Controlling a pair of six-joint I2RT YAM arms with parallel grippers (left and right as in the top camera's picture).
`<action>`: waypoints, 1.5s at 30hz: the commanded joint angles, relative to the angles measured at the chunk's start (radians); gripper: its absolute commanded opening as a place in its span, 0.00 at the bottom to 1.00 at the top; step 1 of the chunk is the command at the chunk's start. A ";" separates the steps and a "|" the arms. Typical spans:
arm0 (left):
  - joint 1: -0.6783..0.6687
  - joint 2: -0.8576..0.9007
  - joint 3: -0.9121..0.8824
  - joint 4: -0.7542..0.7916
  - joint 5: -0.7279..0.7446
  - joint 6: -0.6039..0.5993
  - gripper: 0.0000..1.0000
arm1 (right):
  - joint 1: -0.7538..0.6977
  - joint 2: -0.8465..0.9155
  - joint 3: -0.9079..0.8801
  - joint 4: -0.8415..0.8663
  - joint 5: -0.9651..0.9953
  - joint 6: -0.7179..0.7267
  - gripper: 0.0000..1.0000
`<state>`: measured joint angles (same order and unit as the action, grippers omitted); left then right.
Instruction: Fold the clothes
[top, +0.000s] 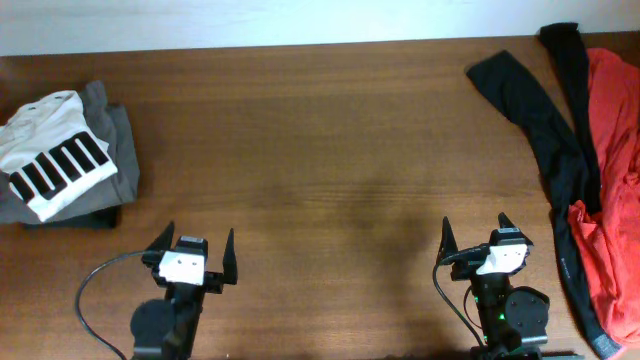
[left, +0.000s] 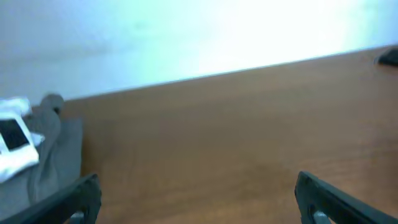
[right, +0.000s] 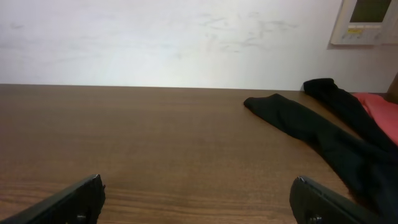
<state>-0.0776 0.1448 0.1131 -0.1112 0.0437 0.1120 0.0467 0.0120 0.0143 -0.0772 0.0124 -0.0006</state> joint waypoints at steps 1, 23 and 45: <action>-0.005 -0.108 -0.079 0.050 -0.011 0.013 0.99 | -0.008 -0.009 -0.009 -0.002 -0.005 -0.003 0.99; -0.005 -0.140 -0.105 0.033 -0.011 0.013 0.99 | -0.008 -0.009 -0.009 -0.002 -0.005 -0.003 0.99; -0.005 -0.140 -0.105 0.033 -0.011 0.013 0.99 | -0.008 -0.009 -0.009 -0.002 -0.004 -0.003 0.99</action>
<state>-0.0776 0.0166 0.0177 -0.0795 0.0437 0.1120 0.0467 0.0120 0.0143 -0.0772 0.0124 -0.0006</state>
